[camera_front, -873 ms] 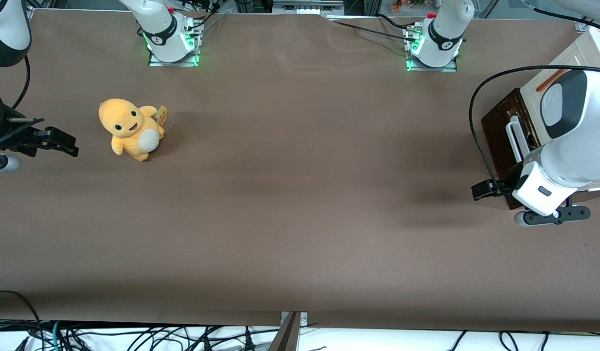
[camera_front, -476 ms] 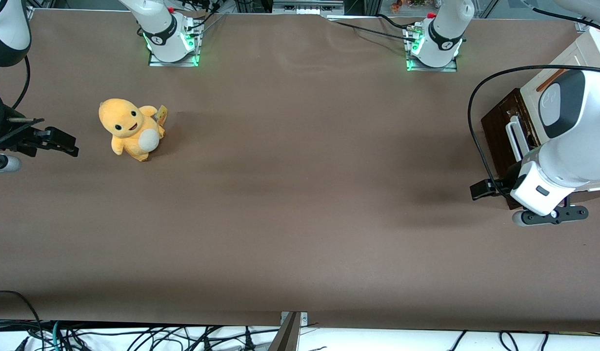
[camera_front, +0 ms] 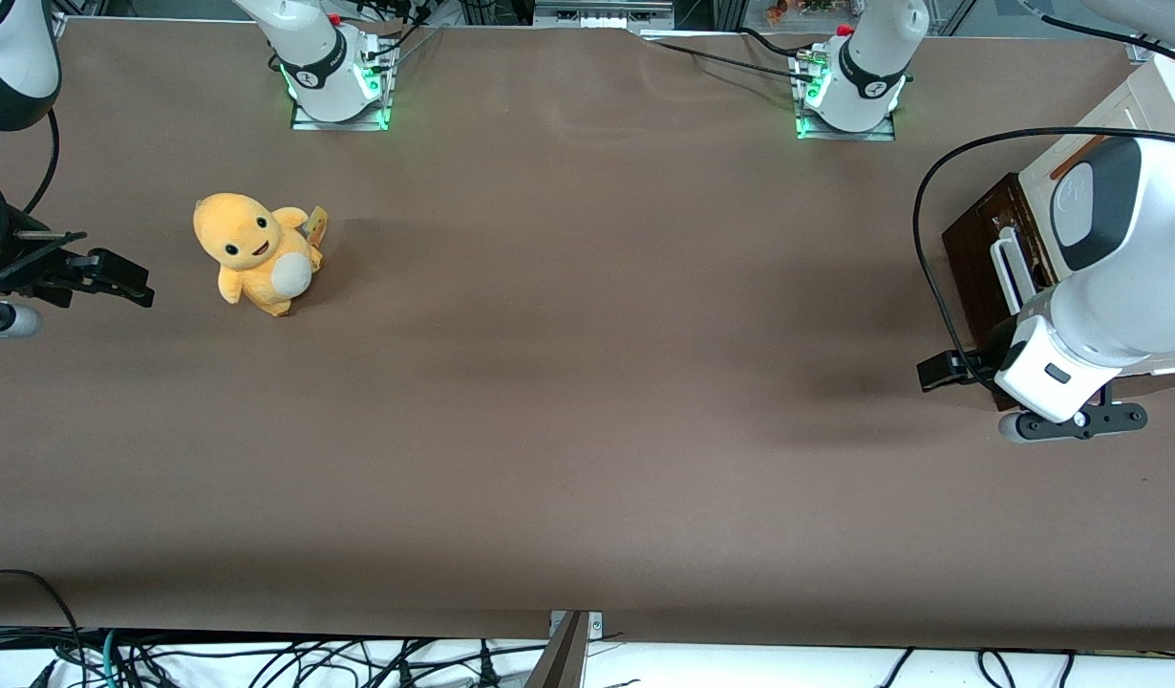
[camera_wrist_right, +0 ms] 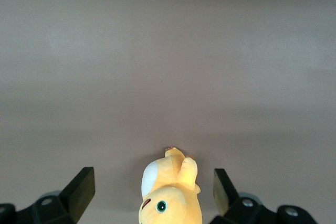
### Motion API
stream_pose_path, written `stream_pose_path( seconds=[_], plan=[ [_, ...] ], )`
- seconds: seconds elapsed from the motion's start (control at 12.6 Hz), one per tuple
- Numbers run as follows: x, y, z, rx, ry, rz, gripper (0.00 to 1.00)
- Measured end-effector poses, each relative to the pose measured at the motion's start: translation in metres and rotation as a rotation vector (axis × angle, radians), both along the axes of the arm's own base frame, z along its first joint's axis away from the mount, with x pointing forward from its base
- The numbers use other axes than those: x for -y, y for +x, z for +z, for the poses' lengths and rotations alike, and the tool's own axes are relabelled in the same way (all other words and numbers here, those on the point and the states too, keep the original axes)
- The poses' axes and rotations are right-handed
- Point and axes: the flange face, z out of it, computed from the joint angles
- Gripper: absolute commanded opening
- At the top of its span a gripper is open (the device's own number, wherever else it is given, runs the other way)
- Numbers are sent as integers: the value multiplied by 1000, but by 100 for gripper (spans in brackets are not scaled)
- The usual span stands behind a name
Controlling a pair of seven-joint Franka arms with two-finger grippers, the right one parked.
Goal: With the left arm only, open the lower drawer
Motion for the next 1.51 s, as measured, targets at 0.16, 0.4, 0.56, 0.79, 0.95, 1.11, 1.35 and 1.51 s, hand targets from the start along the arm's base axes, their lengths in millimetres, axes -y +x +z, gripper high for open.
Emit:
stream_pose_path(
  seconds=[0.16, 0.4, 0.56, 0.79, 0.95, 1.11, 1.35, 1.51],
  plan=[
    [2, 0, 0, 0, 0, -3, 100],
    [8, -1, -1, -1, 7, -15, 100],
    [23, -3, -8, -11, 90, -64, 100],
    [55, -14, -26, -70, 186, -136, 100],
    [57, -17, -32, -104, 200, -125, 100],
    [54, -21, -39, -134, 248, -75, 100],
    [71, -29, -63, -188, 363, -12, 100],
    [78, -33, -81, -224, 422, 10, 100]
  ],
)
